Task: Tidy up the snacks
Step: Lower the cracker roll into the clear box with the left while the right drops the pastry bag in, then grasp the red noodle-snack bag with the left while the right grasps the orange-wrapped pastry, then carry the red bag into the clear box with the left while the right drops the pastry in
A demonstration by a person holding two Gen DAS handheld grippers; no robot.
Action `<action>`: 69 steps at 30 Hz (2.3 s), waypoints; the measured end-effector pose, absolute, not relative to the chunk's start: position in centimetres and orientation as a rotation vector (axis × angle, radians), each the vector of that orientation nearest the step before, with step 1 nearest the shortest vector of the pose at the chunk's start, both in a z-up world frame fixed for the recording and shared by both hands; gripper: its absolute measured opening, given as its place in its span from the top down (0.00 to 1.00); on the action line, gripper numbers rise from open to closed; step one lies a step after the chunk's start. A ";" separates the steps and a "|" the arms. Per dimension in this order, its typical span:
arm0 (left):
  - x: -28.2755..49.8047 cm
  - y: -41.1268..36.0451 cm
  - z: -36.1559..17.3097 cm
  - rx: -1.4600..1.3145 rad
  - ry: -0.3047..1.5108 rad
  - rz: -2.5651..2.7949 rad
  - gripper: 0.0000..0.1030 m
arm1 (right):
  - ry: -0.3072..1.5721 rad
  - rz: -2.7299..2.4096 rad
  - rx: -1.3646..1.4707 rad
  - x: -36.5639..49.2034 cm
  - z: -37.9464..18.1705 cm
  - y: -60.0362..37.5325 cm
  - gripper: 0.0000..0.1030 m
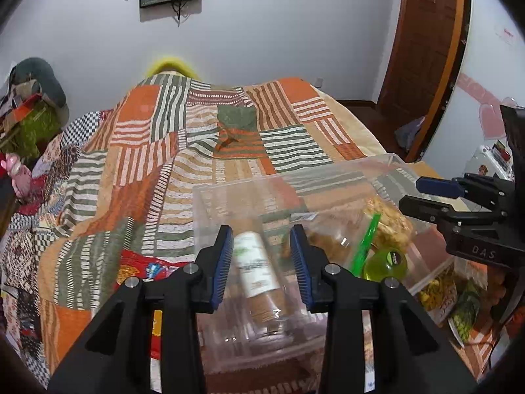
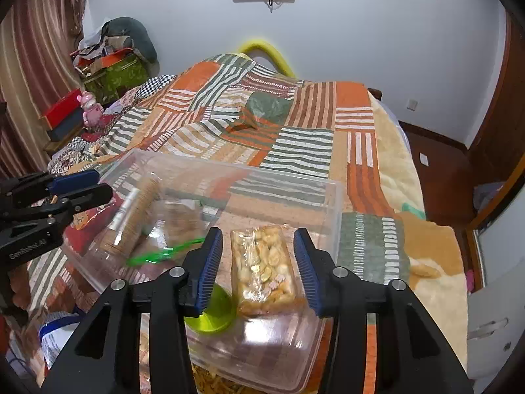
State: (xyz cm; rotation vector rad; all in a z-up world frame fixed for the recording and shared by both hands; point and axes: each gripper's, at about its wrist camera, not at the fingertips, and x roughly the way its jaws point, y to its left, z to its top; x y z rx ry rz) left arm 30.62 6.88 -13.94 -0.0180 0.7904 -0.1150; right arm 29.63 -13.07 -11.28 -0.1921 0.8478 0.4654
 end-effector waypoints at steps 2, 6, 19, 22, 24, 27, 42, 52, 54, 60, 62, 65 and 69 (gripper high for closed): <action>30.0 7.4 -13.5 -0.014 0.781 -0.107 0.60 | 0.841 0.458 -0.188 29.4 -11.1 -13.3 0.53; 28.4 9.6 -12.7 -0.005 0.757 -0.060 0.48 | 0.831 0.467 -0.156 28.5 -10.4 -14.4 0.51; 27.2 17.9 -18.1 -0.122 0.900 0.044 0.41 | 0.810 0.400 -0.119 25.8 -9.7 -18.0 0.46; 28.3 17.8 -19.9 -0.118 0.953 0.009 0.39 | 0.822 0.383 -0.096 25.3 -10.2 -18.8 0.44; 29.1 17.5 -21.0 -0.093 0.982 -0.003 0.37 | 0.831 0.362 -0.089 25.1 -10.6 -19.4 0.44; 29.9 17.2 -22.5 -0.058 0.994 0.031 0.27 | 0.842 0.340 -0.078 24.5 -11.1 -20.1 0.38; 28.2 18.0 -23.7 -0.152 0.990 0.031 0.32 | 0.909 0.292 -0.039 22.0 -13.2 -22.8 0.29; 22.4 17.2 -20.2 -0.118 0.925 0.066 0.32 | 0.984 0.293 -0.072 21.0 -15.6 -23.3 0.36; 21.5 16.9 -18.9 -0.113 0.899 0.067 0.32 | 0.979 0.289 -0.069 21.0 -15.6 -23.4 0.50; 20.0 15.7 -15.9 -0.112 0.848 0.043 0.32 | 0.955 0.327 0.005 21.1 -14.8 -24.1 0.70; 19.7 15.2 -15.1 -0.110 0.833 0.035 0.32 | 0.930 0.325 0.010 20.7 -14.4 -24.2 0.70; 19.7 14.5 -14.3 -0.116 0.814 0.017 0.32 | 0.898 0.317 0.018 20.3 -13.3 -24.6 0.70; 19.8 13.0 -13.0 -0.102 0.785 -0.007 0.32 | 0.842 0.299 0.018 20.0 -11.4 -24.8 0.70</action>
